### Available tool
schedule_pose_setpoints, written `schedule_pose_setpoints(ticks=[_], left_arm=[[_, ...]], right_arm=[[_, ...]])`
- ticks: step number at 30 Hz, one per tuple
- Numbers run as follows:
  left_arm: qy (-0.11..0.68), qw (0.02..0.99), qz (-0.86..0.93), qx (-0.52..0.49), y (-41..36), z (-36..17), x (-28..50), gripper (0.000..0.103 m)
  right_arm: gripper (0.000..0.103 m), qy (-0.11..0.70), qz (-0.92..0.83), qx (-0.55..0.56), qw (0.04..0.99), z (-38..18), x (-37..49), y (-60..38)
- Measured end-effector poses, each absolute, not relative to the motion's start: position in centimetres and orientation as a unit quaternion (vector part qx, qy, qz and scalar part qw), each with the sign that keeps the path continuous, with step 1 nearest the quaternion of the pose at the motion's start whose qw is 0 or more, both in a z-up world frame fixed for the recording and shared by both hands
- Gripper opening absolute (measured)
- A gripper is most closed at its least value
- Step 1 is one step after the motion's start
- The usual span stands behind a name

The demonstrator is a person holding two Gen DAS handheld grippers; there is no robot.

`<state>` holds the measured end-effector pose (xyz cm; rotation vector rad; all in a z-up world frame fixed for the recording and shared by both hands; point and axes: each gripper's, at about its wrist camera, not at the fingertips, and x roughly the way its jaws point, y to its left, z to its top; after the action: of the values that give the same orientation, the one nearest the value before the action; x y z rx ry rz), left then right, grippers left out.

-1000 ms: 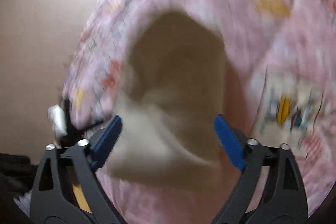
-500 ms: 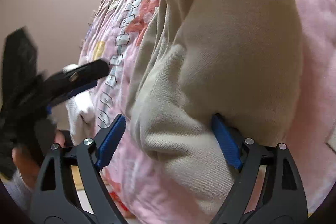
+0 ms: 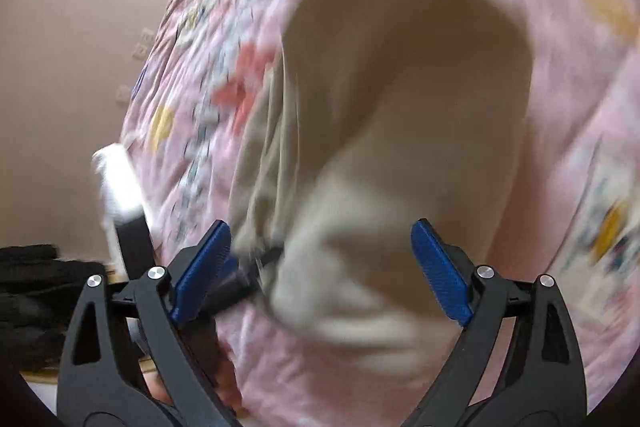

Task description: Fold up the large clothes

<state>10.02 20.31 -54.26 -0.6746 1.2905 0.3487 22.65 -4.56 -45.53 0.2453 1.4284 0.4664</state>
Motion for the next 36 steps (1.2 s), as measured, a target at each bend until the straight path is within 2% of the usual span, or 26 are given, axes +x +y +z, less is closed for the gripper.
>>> schedule_pose_setpoints(ticks=[3,11,13,14,15,16,20,26,29,35,36], left_arm=[[0.582,0.745,0.159,-0.285,19.7,-54.1,9.7,0.096],[0.567,0.761,0.165,-0.269,18.7,-53.4,8.3,0.095],[0.565,0.759,0.163,-0.279,18.8,-53.7,7.6,0.095],[0.563,0.760,0.156,-0.284,18.8,-53.9,7.4,0.084],[0.564,0.761,0.148,-0.285,18.9,-54.0,7.2,0.074],[0.564,0.763,0.142,-0.281,18.9,-54.0,7.2,0.063],[0.564,0.768,0.125,-0.275,19.0,-53.7,7.5,0.053],[0.556,0.779,0.116,-0.266,19.9,-52.2,7.2,0.034],[0.541,0.798,0.134,-0.229,20.5,-50.4,7.2,0.026],[0.555,0.800,0.163,-0.156,22.1,-51.0,9.2,0.026],[0.558,0.798,0.175,-0.148,22.7,-51.2,9.5,0.023]], right_arm=[[0.090,0.647,0.224,0.058,0.726,-44.5,26.1,-0.7],[0.090,0.738,0.083,-0.090,0.664,-54.1,29.5,7.7],[0.086,0.735,0.060,-0.093,0.669,-55.0,29.6,7.7],[0.067,0.727,0.051,-0.093,0.679,-55.0,29.6,7.5],[0.041,0.720,0.043,-0.098,0.685,-54.9,29.6,7.3],[0.037,0.720,0.056,-0.107,0.683,-55.2,29.6,7.2],[0.016,0.711,0.108,-0.117,0.685,-54.5,29.0,7.0],[0.012,0.684,0.176,-0.043,0.707,-49.6,28.8,7.8],[0.012,0.671,0.197,-0.001,0.714,-47.5,29.2,8.4],[0.012,0.681,0.211,0.025,0.701,-49.4,31.3,11.4],[0.012,0.682,0.215,0.023,0.699,-49.9,31.4,12.0]])
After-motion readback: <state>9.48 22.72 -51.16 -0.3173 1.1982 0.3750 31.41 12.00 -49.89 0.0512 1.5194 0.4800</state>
